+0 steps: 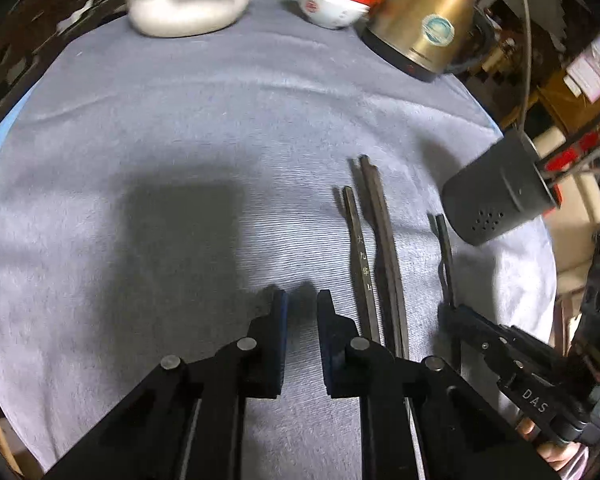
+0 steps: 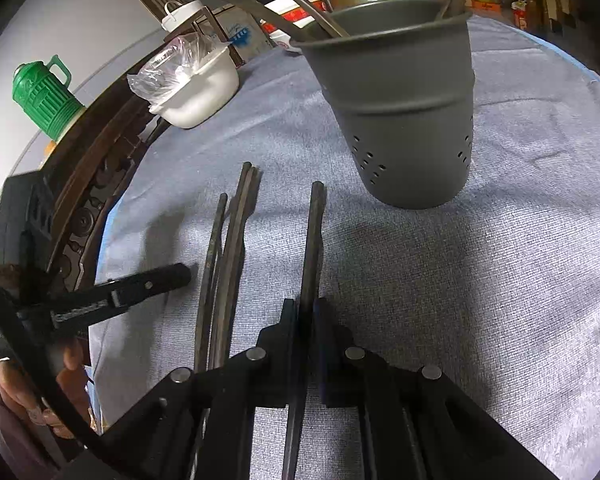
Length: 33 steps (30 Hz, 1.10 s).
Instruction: Organize utensils
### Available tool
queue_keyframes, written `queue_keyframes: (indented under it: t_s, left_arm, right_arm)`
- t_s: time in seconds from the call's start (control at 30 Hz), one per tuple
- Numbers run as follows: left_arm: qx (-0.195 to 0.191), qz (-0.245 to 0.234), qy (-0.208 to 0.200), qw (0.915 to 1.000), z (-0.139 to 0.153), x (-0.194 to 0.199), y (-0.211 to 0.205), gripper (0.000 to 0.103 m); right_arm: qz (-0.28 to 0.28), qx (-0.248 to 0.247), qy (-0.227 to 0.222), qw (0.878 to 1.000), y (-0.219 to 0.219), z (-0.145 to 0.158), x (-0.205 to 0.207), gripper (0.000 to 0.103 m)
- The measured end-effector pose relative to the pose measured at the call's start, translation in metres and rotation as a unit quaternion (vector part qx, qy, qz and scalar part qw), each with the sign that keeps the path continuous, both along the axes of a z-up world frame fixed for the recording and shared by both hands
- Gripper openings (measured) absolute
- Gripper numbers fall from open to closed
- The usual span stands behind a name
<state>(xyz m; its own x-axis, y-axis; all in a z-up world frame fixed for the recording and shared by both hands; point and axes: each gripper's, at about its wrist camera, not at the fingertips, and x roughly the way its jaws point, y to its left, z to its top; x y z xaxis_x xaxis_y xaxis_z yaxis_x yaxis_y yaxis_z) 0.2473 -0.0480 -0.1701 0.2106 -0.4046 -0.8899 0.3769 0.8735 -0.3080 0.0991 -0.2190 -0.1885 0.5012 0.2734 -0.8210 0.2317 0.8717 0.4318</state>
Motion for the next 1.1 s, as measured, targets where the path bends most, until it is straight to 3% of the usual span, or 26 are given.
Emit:
queue_keyframes:
  t_s: [0.07, 0.2, 0.3, 0.43, 0.57, 0.67, 0.83, 0.93, 1.1]
  left_arm:
    - [-0.010, -0.002, -0.008, 0.9999, 0.005, -0.002, -0.002, 0.015]
    - [-0.010, -0.008, -0.007, 0.9999, 0.011, 0.000, -0.017, 0.034]
    - [0.006, -0.010, -0.008, 0.9999, 0.007, 0.006, -0.029, 0.035]
    - [0.002, -0.005, 0.003, 1.0000, 0.001, 0.016, -0.032, 0.037]
    - [0.006, -0.006, 0.004, 1.0000, 0.000, 0.020, -0.035, 0.036]
    - [0.013, -0.013, 0.005, 0.9998, -0.001, 0.023, -0.039, 0.034]
    - [-0.010, -0.028, 0.022, 0.9993, -0.005, 0.027, -0.041, 0.008]
    - [-0.001, -0.032, 0.013, 0.9994, -0.006, 0.024, -0.041, 0.008]
    - [0.001, -0.025, 0.008, 0.9997, -0.002, 0.016, -0.029, 0.007]
  right_arm:
    - [0.001, 0.001, 0.000, 1.000, 0.000, 0.000, 0.000, 0.010]
    - [0.003, -0.001, 0.008, 1.000, 0.000, 0.001, 0.003, 0.009]
    - [-0.002, 0.013, 0.000, 1.000, -0.003, 0.005, 0.006, 0.015]
    - [-0.006, -0.017, -0.021, 1.000, -0.002, 0.019, 0.015, 0.016]
    - [-0.001, -0.043, 0.012, 0.999, 0.002, 0.011, 0.036, 0.016]
    - [-0.007, -0.052, 0.023, 0.998, 0.002, 0.004, 0.043, 0.013]
    - [-0.004, -0.053, 0.028, 0.998, 0.000, 0.004, 0.047, 0.008]
    - [-0.005, -0.040, 0.023, 0.999, -0.001, 0.007, 0.042, 0.008]
    - [0.013, -0.023, -0.029, 0.999, 0.002, 0.035, 0.020, 0.008]
